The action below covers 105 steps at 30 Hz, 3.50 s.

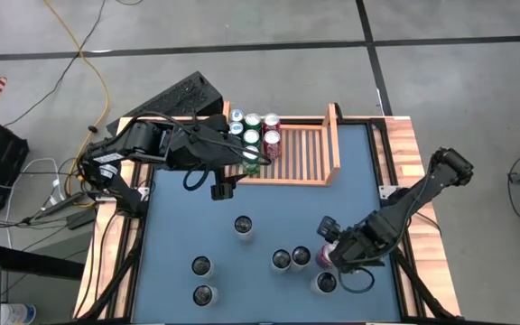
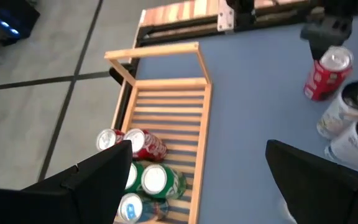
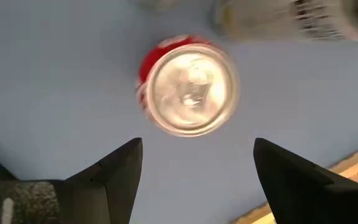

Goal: Place canned beverage on shelf
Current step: Put the red soda can on the shelf

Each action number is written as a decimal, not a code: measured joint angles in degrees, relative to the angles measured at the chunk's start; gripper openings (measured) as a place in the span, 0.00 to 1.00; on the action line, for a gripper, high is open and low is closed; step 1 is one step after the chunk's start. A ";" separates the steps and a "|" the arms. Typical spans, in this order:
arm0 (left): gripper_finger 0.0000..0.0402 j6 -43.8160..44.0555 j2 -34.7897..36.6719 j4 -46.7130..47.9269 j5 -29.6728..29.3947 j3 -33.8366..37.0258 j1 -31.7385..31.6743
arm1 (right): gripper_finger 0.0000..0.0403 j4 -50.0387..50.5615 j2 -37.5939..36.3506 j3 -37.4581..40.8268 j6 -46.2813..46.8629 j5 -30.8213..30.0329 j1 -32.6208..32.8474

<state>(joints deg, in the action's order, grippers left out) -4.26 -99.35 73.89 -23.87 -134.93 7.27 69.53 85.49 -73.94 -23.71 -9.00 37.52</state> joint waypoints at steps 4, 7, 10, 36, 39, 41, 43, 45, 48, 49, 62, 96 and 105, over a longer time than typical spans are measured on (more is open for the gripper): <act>0.89 0.68 0.00 -1.26 -0.16 0.00 0.00 | 0.73 -3.45 -0.42 2.84 -6.09 4.50 0.02; 0.89 1.97 0.00 -1.12 -0.16 0.00 0.00 | 0.73 -5.81 -0.55 4.71 -10.31 5.38 0.01; 0.89 3.03 0.00 -0.92 -0.16 0.00 0.00 | 0.73 -6.09 -1.47 5.21 -11.50 3.64 -0.80; 0.89 2.59 0.00 -0.74 0.08 0.02 0.00 | 0.73 -12.21 1.12 5.23 -21.37 5.25 -3.87; 0.89 2.59 0.00 -0.72 0.08 0.02 0.00 | 0.73 -12.90 1.27 5.29 -21.46 5.34 -3.85; 0.89 2.59 0.00 -0.70 0.08 0.02 0.00 | 0.73 -13.47 1.79 5.23 -21.81 6.29 -3.85; 0.89 2.59 0.00 -0.70 0.10 0.02 0.00 | 0.73 -13.70 2.16 5.30 -21.63 6.87 -3.68; 0.89 2.59 0.00 -0.71 0.10 0.02 0.00 | 0.73 -14.47 2.67 5.23 -21.15 7.39 -3.52; 0.89 2.59 -0.02 -0.72 0.08 0.02 0.00 | 0.73 -14.98 2.77 5.23 -18.81 7.66 -3.20; 0.89 2.59 -0.02 -0.74 0.10 0.02 0.00 | 0.73 -15.22 2.77 5.23 -17.57 7.78 -3.10; 0.89 2.56 -0.02 -0.89 0.09 0.02 0.00 | 0.74 -17.15 2.97 5.23 -6.25 9.86 -3.38; 0.89 1.96 -0.04 -1.83 -2.32 0.02 -0.02 | 0.72 -21.66 -2.05 13.77 25.67 12.79 -17.72; 0.89 2.39 -0.04 -2.96 -2.45 0.02 -0.02 | 0.72 -25.49 -15.78 23.18 34.88 7.04 -23.23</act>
<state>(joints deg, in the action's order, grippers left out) -1.87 -99.39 70.93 -26.33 -134.91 7.25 44.05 69.72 -50.76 11.18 -1.95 14.28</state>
